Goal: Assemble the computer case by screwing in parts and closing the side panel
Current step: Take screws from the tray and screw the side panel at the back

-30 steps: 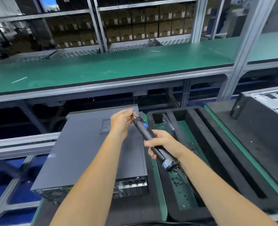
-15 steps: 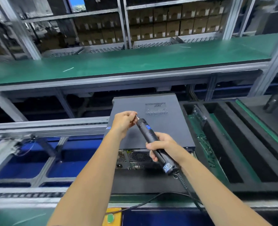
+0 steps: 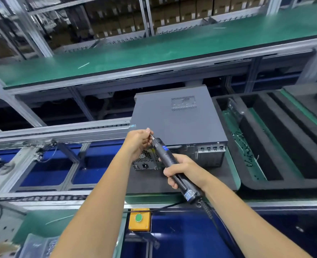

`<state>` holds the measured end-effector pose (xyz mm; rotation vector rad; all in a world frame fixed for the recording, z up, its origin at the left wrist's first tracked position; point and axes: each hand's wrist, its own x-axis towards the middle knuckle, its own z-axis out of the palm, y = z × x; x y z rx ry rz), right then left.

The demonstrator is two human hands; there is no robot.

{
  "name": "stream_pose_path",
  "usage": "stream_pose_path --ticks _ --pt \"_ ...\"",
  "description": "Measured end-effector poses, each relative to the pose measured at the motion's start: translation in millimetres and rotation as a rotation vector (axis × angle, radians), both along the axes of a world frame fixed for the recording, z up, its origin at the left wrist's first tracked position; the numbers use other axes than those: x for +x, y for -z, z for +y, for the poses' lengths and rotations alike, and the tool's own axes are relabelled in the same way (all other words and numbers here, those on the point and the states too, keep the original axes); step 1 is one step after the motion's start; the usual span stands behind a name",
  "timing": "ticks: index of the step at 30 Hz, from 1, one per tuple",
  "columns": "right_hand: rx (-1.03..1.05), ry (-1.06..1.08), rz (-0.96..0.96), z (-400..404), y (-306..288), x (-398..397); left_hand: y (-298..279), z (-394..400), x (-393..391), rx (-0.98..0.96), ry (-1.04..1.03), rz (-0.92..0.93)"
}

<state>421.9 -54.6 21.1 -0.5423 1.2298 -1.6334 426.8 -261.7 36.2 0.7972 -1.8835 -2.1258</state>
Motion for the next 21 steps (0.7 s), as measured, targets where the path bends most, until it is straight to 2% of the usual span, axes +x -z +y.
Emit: stream_pose_path --ticks 5,9,12,16,21 --pt "0.064 0.02 0.005 -6 -1 14 -1 1 10 -0.069 0.004 -0.016" --pt "0.074 0.028 0.038 -11 3 30 -10 -15 23 -0.219 0.166 -0.069" --pt "0.042 0.06 0.043 -16 6 41 -13 -24 29 -0.048 0.208 -0.093" --pt "0.013 0.122 0.035 -23 11 52 -7 -15 32 0.207 0.106 -0.095" --pt "0.063 0.159 0.058 -21 19 58 7 11 37 0.122 -0.077 -0.055"
